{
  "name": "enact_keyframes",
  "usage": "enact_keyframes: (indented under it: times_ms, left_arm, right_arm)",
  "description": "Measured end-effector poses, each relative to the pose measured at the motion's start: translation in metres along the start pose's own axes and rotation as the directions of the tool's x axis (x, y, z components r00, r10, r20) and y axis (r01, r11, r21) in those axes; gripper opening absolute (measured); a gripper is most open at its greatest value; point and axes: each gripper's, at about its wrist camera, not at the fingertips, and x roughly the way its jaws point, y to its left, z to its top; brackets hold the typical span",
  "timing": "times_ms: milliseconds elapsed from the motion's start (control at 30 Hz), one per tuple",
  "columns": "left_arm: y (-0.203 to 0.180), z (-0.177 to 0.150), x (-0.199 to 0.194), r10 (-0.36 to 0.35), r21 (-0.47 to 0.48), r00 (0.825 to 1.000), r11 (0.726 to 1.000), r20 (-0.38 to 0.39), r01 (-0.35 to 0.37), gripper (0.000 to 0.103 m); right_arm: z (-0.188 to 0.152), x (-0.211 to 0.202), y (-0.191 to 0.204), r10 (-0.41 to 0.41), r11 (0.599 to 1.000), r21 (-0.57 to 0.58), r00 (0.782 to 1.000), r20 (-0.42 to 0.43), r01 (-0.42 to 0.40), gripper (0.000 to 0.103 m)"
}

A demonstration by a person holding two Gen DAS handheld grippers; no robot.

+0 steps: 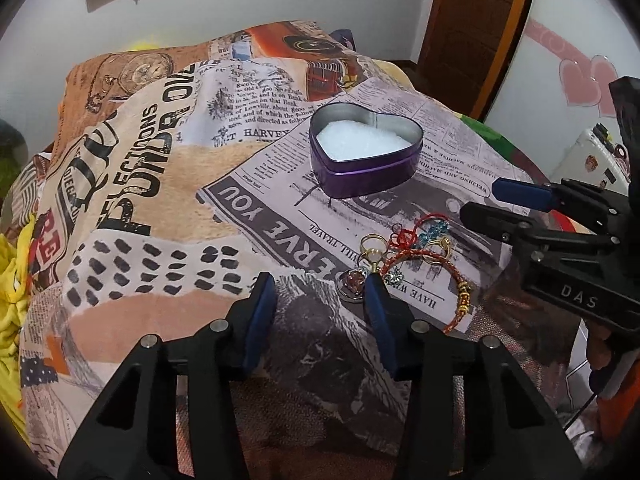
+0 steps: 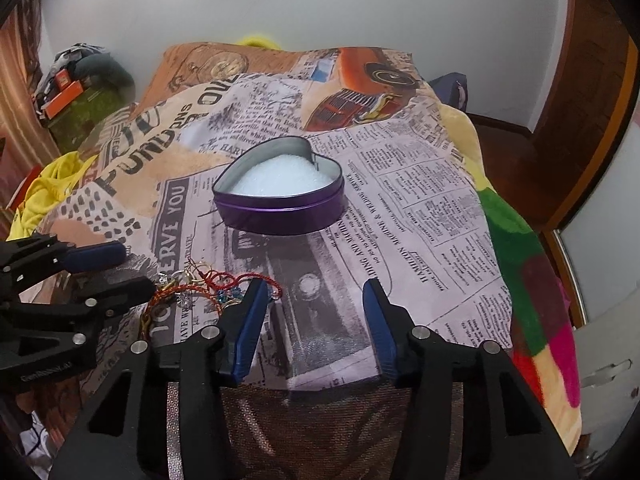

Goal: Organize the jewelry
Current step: 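Close the left gripper on a silver ring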

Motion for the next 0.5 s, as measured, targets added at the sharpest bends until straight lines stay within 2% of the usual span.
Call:
enact_keyframes:
  times_ms: [133,200,267,333,367,500]
  left_arm:
    - [0.003,0.002,0.004,-0.034,-0.013,0.999,0.999,-0.008,0.033,0.04]
    - [0.004,0.004,0.008,-0.071,-0.026,0.997,0.997,-0.018,0.071,0.031]
    - [0.003,0.005,0.012,-0.101,-0.032,0.995,0.994,-0.025,0.1,0.027]
    - [0.0,0.005,0.014,-0.114,-0.031,0.993,0.993,-0.026,0.113,0.022]
    - [-0.002,0.006,0.015,-0.121,-0.026,0.992,0.992,-0.031,0.12,0.016]
    - [-0.006,0.005,0.015,-0.105,-0.011,0.994,0.994,-0.023,0.105,0.013]
  right_arm:
    - [-0.001,0.002,0.002,0.014,1.0,-0.006,1.0,-0.008,-0.014,0.043]
    - [-0.001,0.003,0.002,0.018,1.0,-0.006,1.0,-0.012,-0.019,0.043]
    - [-0.001,0.004,0.002,0.025,1.0,-0.005,1.0,-0.016,-0.025,0.043]
    - [-0.001,0.005,0.003,0.028,1.0,-0.005,0.999,-0.018,-0.028,0.043]
    - [-0.001,0.005,0.002,0.029,1.0,-0.005,0.999,-0.018,-0.029,0.043]
    - [-0.001,0.003,0.002,0.032,0.999,-0.004,0.999,-0.018,-0.032,0.043]
